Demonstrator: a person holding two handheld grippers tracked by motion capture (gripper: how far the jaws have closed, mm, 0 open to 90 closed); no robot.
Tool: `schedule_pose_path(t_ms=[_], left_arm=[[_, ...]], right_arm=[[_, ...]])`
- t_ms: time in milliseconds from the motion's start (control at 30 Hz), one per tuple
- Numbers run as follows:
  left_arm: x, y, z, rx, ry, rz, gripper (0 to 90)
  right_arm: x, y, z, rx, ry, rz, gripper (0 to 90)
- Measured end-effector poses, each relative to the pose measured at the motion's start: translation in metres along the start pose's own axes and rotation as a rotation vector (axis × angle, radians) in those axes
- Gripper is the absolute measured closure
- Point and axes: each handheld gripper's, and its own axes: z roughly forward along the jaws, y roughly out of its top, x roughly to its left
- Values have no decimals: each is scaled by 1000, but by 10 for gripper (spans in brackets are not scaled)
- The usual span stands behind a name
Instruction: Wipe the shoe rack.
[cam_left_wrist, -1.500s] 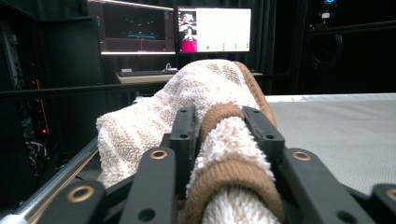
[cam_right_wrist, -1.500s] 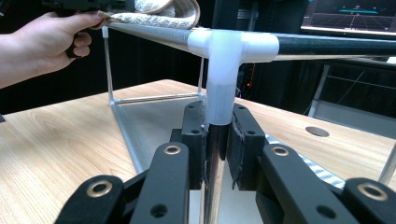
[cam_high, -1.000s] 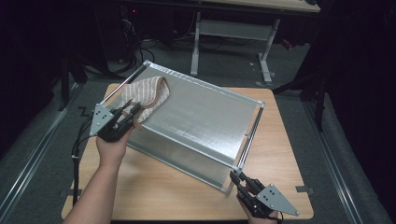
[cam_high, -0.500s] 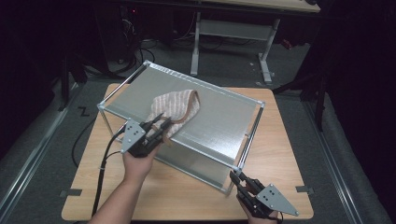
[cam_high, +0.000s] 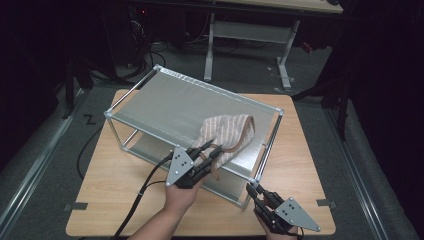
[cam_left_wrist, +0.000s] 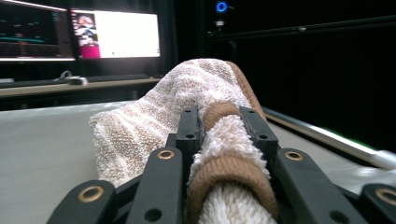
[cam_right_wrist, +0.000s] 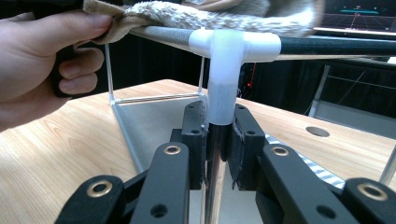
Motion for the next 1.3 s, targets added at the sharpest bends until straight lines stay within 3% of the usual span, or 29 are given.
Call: schedule_pose_path(t_ms=[133, 233, 467, 600, 767, 967, 1167, 1300], left_arm=[[-15, -1, 5, -5, -29, 9, 719], [-23, -2, 9, -25, -43, -17, 719], [-41, -4, 16, -41, -80, -16, 719], [-45, -3, 18, -38, -79, -3, 719], [-41, -3, 17, -30, -57, 2, 720], [-19, -4, 9, -27, 14, 14, 724], [17, -4, -3, -23, 115, 18, 724], [49, -4, -15, -9, 200, 27, 724]], right_arm=[[0, 0, 0, -1, 1, 4, 788], [0, 0, 0, -1, 1, 4, 788], [0, 0, 0, -2, 0, 6, 788], [0, 0, 0, -2, 2, 6, 788], [0, 0, 0, 0, 1, 6, 790], [0, 1, -1, 10, -4, -5, 800], [0, 1, -1, 10, -2, -4, 800], [0, 1, -1, 7, -7, -4, 800]])
